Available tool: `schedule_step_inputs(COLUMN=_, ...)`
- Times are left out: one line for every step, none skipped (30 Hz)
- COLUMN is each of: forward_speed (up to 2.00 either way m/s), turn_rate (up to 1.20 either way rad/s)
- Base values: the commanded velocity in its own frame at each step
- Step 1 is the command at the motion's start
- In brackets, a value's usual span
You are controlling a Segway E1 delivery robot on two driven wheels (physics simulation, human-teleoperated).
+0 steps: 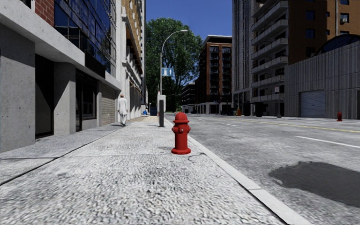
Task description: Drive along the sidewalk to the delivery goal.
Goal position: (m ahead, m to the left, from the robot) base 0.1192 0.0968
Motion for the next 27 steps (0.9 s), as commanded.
schedule_step_inputs(forward_speed=0.00, turn_rate=0.00)
schedule_step_inputs(forward_speed=0.00, turn_rate=0.00)
schedule_step_inputs(forward_speed=0.00, turn_rate=0.00)
schedule_step_inputs(forward_speed=0.00, turn_rate=0.00)
schedule_step_inputs(forward_speed=0.00, turn_rate=0.00)
schedule_step_inputs(forward_speed=0.00, turn_rate=0.00)
schedule_step_inputs(forward_speed=0.00, turn_rate=0.00)
schedule_step_inputs(forward_speed=0.00, turn_rate=0.00)
schedule_step_inputs(forward_speed=0.00, turn_rate=0.00)
schedule_step_inputs(forward_speed=0.00, turn_rate=0.00)
schedule_step_inputs(forward_speed=0.00, turn_rate=0.00)
schedule_step_inputs(forward_speed=0.00, turn_rate=0.00)
schedule_step_inputs(forward_speed=0.00, turn_rate=0.00)
schedule_step_inputs(forward_speed=0.00, turn_rate=0.00)
schedule_step_inputs(forward_speed=0.00, turn_rate=0.00)
schedule_step_inputs(forward_speed=0.00, turn_rate=0.00)
schedule_step_inputs(forward_speed=0.00, turn_rate=0.00)
schedule_step_inputs(forward_speed=0.00, turn_rate=0.00)
schedule_step_inputs(forward_speed=0.00, turn_rate=0.00)
schedule_step_inputs(forward_speed=0.00, turn_rate=0.00)
schedule_step_inputs(forward_speed=0.00, turn_rate=0.00)
schedule_step_inputs(forward_speed=0.00, turn_rate=0.00)
schedule_step_inputs(forward_speed=0.00, turn_rate=0.00)
schedule_step_inputs(forward_speed=0.00, turn_rate=0.00)
schedule_step_inputs(forward_speed=0.00, turn_rate=0.00)
schedule_step_inputs(forward_speed=0.00, turn_rate=0.00)
schedule_step_inputs(forward_speed=0.00, turn_rate=0.00)
